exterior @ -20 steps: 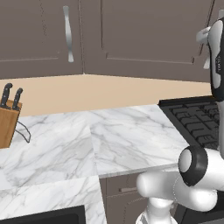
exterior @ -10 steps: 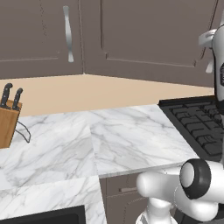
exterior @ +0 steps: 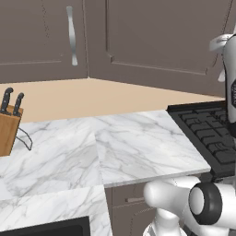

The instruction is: Open the cabinet, pick the kettle from the cabinet, and place it in the sink.

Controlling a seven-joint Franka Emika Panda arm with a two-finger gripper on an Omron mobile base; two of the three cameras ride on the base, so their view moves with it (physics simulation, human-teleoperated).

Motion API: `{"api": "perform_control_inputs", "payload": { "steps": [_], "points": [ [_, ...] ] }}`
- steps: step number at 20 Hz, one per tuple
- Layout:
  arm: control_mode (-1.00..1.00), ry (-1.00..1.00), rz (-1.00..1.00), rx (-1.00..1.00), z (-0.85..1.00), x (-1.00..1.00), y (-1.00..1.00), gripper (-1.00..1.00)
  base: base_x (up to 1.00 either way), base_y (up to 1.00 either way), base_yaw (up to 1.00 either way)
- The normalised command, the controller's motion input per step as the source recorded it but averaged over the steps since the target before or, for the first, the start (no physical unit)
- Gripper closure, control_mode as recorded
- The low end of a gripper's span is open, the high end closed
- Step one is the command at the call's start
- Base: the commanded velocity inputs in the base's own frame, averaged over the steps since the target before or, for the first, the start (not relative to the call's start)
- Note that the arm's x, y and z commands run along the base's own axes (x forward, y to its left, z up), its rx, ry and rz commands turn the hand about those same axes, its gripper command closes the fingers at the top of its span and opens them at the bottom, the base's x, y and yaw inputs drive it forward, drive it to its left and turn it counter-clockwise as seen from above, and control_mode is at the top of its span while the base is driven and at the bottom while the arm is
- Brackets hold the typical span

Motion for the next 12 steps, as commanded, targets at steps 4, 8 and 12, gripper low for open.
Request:
{"api": "perform_control_inputs", "payload": {
  "steps": [4, 8, 12],
  "points": [
    [-1.0, -0.01, -0.06, -0.01, 0.0, -0.4, 0.24, 1.0, 0.0, 0.0, 0.0],
    [-1.0, -0.03, -0.06, -0.02, 0.0, -0.4, 0.24, 1.0, 0.0, 0.0, 0.0],
    [-1.0, -0.02, -0.06, -0.02, 0.0, -0.4, 0.24, 1.0, 0.0, 0.0, 0.0]
  ]
}}
